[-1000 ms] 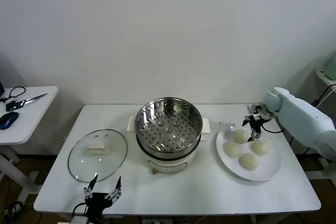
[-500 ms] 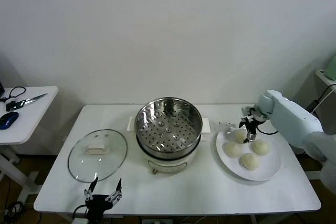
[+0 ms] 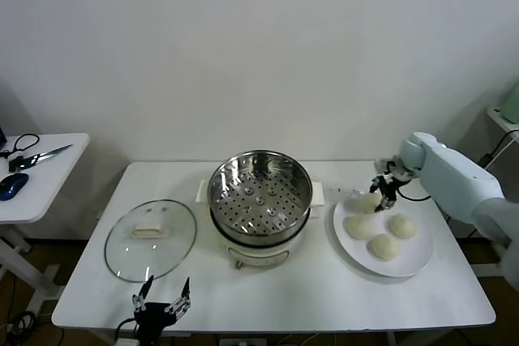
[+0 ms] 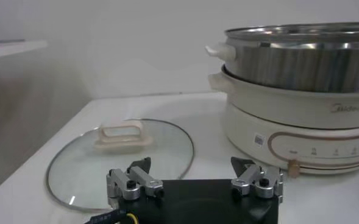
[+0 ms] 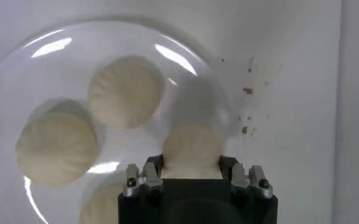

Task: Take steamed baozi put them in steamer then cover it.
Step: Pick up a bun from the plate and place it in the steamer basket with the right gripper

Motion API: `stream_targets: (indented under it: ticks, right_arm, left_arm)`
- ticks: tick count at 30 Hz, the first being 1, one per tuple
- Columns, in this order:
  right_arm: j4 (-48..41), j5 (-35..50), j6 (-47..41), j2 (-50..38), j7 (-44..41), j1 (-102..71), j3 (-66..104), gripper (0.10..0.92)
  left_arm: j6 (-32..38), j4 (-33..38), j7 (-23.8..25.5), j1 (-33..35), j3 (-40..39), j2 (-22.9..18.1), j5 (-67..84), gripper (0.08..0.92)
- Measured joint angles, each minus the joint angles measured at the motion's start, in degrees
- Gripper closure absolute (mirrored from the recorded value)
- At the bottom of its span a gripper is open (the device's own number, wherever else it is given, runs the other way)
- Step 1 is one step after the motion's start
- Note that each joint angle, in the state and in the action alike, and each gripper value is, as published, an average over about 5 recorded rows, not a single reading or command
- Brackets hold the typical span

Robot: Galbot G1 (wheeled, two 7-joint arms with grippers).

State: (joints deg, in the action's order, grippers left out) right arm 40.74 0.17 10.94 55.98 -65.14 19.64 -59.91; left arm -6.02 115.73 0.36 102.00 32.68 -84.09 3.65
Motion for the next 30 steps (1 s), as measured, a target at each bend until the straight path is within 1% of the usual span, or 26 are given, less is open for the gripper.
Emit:
stream_targets:
  ticks: [8, 14, 18, 21, 30]
  right_arm:
    - [10.3, 6.8, 9.5, 3.4, -2.2, 17.4, -12.3, 0.406]
    - [19.1, 8.1, 16.5, 8.1, -2.1, 25.0, -17.1, 0.406]
    - [22.8, 5.9, 20.4, 11.3, -1.0, 26.2, -18.0, 0.406]
    - [23.8, 2.9, 22.7, 13.5, -0.1, 25.3, -17.8, 0.406]
    - [20.9, -7.9, 26.8, 18.5, 3.2, 17.8, -14.8, 0.408]
  left_arm:
    - [-0.1, 0.5, -0.1, 0.1, -0.1, 0.1, -0.4, 0.177]
    - [-0.2, 1.0, -0.1, 0.1, -0.1, 0.1, -0.5, 0.177]
    - [-0.3, 1.3, -0.1, 0.0, -0.1, 0.1, -0.6, 0.177]
    - [-0.2, 1.5, -0.2, 0.1, 0.0, 0.1, -0.7, 0.177]
    - [-0.1, 2.1, -0.5, 0.7, 0.0, 0.0, -0.9, 0.177]
